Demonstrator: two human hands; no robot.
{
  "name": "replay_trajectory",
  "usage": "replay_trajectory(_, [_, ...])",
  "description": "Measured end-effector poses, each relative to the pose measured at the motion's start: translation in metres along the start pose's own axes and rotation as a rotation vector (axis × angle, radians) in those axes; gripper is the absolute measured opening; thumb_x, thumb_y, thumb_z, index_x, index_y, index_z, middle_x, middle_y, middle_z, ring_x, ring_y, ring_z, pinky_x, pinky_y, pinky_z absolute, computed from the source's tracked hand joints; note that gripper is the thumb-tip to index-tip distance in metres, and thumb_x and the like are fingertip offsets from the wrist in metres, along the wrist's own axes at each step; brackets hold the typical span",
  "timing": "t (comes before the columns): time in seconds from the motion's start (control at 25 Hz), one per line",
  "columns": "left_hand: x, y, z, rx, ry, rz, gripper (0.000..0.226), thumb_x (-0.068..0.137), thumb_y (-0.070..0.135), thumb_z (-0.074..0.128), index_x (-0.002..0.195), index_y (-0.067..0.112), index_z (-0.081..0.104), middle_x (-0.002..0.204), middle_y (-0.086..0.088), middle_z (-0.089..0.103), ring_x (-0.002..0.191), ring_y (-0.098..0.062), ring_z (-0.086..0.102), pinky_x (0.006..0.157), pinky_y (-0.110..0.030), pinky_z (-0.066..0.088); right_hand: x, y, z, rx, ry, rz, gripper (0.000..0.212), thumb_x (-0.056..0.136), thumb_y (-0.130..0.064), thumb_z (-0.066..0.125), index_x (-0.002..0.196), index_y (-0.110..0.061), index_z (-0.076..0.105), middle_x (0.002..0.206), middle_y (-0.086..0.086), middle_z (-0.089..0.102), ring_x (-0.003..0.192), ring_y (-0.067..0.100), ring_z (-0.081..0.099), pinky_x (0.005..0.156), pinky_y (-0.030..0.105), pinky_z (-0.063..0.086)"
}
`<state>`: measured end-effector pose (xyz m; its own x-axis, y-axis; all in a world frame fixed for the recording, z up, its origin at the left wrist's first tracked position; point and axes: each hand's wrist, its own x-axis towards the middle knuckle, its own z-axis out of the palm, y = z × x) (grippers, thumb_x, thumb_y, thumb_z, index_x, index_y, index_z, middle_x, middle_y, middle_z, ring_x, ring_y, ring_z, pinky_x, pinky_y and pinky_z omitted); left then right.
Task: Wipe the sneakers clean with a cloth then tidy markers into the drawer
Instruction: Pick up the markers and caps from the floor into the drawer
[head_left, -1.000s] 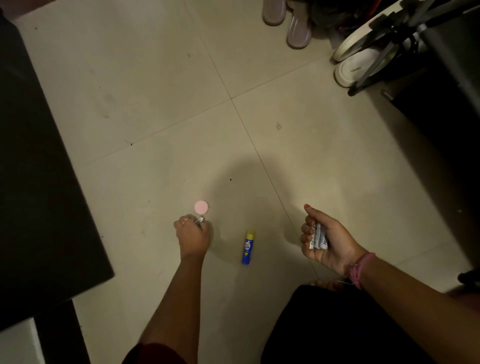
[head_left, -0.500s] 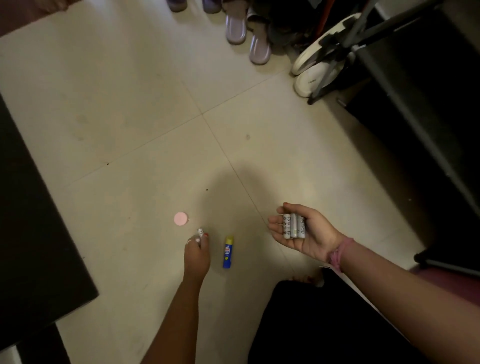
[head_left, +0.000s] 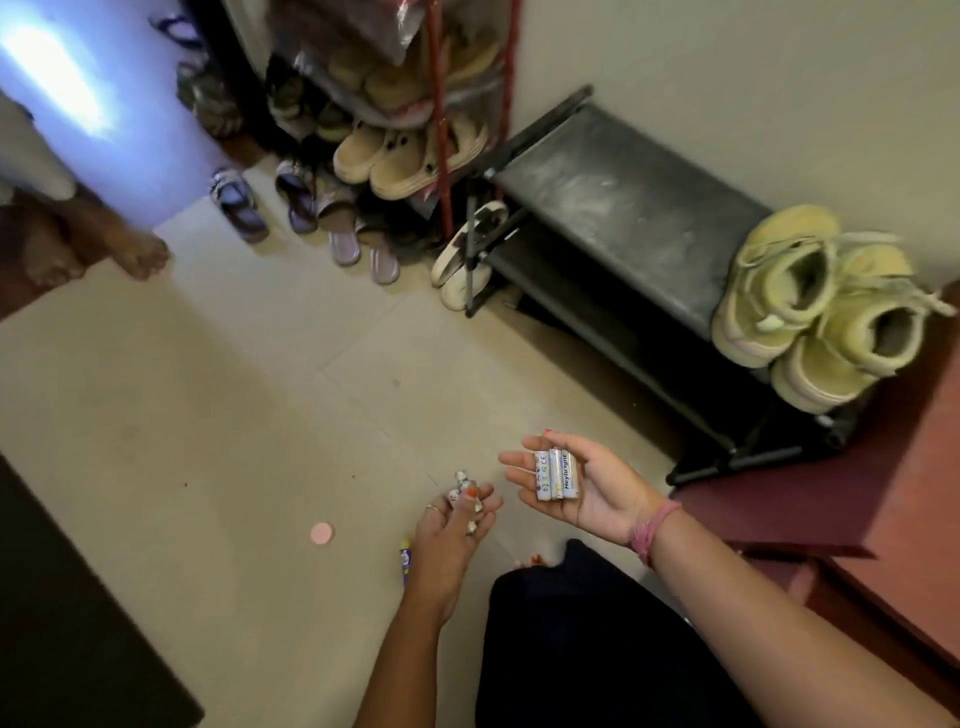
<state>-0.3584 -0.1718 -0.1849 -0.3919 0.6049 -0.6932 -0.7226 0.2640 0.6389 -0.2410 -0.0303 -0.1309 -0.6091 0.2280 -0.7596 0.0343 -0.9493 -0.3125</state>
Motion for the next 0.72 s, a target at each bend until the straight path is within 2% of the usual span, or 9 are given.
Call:
replay_trajectory(0.12, [-0.039,0.017,0.039,0.037,-0.157,-0.016,0.031,0.099,0.011,0.051,0.129,0.009,0.045,0.116,-0.017,0.067,0.101,-0.021,0.07,0.089,-0.028,0.055,-0.069,0.0,-0.003,0.141,0.026,-0.127,0.018,0.089,-0.021,0.053,0.1,-0.008,0.059,0.118,0.021,0.064,0.092,0.028,0.069,0.088,0.041,0.051])
replay_trajectory(0.24, [-0.08,0.026,0.079,0.087,-0.296,-0.087,0.039,0.099,0.009,0.05,0.136,0.021,0.043,0.121,-0.02,0.062,0.102,-0.024,0.07,0.098,-0.035,0.051,-0.135,0.008,-0.014,0.246,0.073,-0.257,0.021,0.091,-0.019,0.052,0.106,-0.006,0.058,0.119,0.022,0.064,0.097,0.029,0.068,0.089,0.042,0.052])
replay_trajectory(0.4, [-0.135,0.021,0.125,0.114,-0.379,-0.182,0.032,0.099,0.009,0.051,0.131,0.011,0.05,0.108,-0.02,0.065,0.099,-0.03,0.07,0.085,-0.034,0.057,-0.214,0.03,-0.035,0.371,0.127,-0.397,0.024,0.09,-0.015,0.053,0.111,-0.003,0.058,0.118,0.023,0.064,0.098,0.032,0.067,0.088,0.044,0.053])
replay_trajectory(0.48, [-0.158,0.012,0.146,0.146,-0.409,-0.226,0.029,0.098,0.01,0.051,0.127,0.008,0.052,0.108,-0.021,0.065,0.095,-0.029,0.071,0.081,-0.034,0.059,-0.245,0.046,-0.05,0.42,0.148,-0.447,0.027,0.089,-0.013,0.056,0.114,-0.002,0.058,0.116,0.022,0.064,0.1,0.033,0.067,0.087,0.044,0.054])
replay_trajectory(0.64, [-0.201,-0.021,0.182,0.25,-0.49,-0.294,0.025,0.098,0.009,0.052,0.123,0.009,0.056,0.11,-0.02,0.066,0.1,-0.026,0.068,0.085,-0.037,0.058,-0.289,0.084,-0.084,0.509,0.2,-0.51,0.03,0.089,-0.008,0.054,0.118,0.0,0.057,0.107,0.02,0.065,0.1,0.033,0.067,0.081,0.043,0.057])
replay_trajectory(0.72, [-0.215,-0.041,0.196,0.353,-0.522,-0.304,0.023,0.099,0.011,0.05,0.12,0.011,0.058,0.112,-0.018,0.068,0.105,-0.025,0.067,0.086,-0.036,0.056,-0.305,0.101,-0.102,0.546,0.224,-0.533,0.032,0.09,-0.005,0.052,0.121,0.001,0.055,0.107,0.02,0.064,0.103,0.033,0.066,0.084,0.044,0.055])
